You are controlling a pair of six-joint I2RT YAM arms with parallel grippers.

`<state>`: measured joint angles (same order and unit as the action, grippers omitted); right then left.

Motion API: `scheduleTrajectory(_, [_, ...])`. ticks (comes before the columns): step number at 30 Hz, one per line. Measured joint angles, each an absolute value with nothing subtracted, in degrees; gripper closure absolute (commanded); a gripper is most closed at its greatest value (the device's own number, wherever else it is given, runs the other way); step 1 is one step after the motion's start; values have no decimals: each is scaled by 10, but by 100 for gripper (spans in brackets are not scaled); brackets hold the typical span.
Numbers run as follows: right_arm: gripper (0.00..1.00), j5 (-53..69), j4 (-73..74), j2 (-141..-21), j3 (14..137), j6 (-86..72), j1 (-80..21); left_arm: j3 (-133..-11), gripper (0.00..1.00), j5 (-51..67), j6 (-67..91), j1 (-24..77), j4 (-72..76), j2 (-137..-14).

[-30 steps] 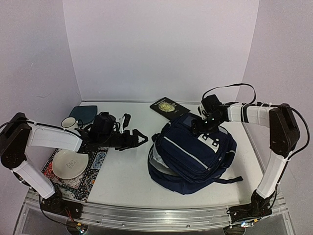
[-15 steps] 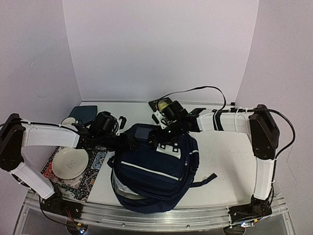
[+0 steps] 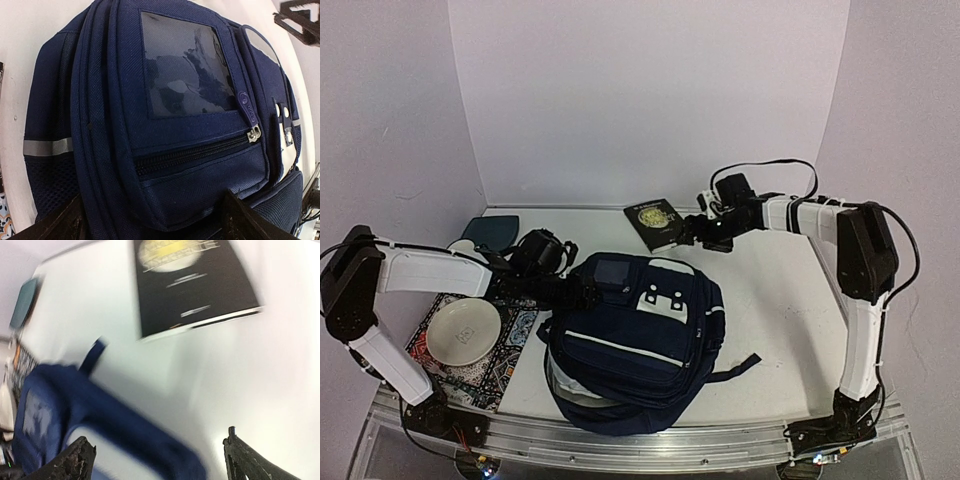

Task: Pack the student bag
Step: Move the student bag to the center of the board, then move the book to the center of the board.

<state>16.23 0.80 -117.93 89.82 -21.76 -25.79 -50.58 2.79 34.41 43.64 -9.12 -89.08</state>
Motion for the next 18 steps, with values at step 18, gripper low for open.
scheduleTrajectory(18, [27,237,-146,-1420,1071,-405,-161,-544,6,15,313,421,-144,-894])
